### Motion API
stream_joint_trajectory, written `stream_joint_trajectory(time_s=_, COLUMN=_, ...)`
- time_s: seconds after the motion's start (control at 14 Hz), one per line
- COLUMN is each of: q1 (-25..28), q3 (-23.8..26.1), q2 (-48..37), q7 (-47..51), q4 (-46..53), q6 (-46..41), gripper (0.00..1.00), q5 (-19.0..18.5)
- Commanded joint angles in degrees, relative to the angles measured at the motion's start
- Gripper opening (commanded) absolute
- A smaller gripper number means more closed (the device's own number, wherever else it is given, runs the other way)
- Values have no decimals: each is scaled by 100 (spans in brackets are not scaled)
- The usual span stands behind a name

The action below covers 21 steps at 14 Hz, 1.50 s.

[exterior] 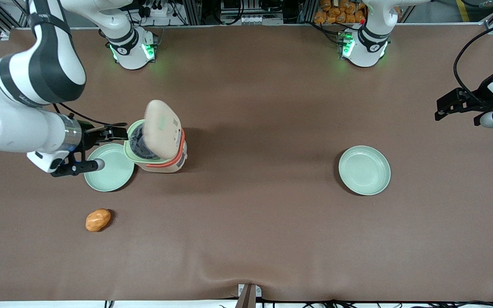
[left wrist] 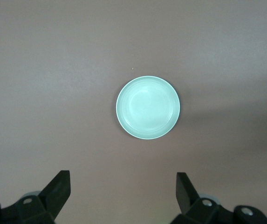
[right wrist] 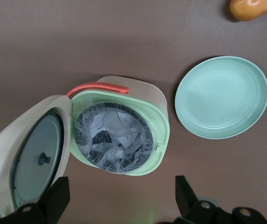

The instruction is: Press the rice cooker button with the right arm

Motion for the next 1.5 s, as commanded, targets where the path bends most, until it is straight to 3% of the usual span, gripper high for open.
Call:
stream_joint_trajectory(time_s=0.0, q1=-114, q3=52, q2=-416, q7=-22, q4=56, q6=-46, gripper=100, q5=-338)
stream_joint_trajectory(time_s=0.14, q1=-211, q3=52, q2=-679, q7=-5, q4=56, q6=-37, gripper=100, q5=-638)
stream_joint_trajectory(time_s=0.43, q1=-553, q3=26, q2=-1032, q7=-22, q4=109, q6=-98, gripper=100, q5=-665)
stream_joint_trajectory(time_s=0.86, q1=-607, q3=-616, q2=-1120, q7=-567, q4=214, q6=-380, gripper=100, q5=-866)
stream_joint_trajectory(time_s=1.21, q1=-712, q3=-572, q2=-1164, q7=-567, q4=214, q6=-380, gripper=100, q5=-903)
stream_joint_trajectory(time_s=1.43, q1=-1036, q3=-256, q2=-1190, q7=-567, q4=188, q6=-380, gripper=100, q5=-902)
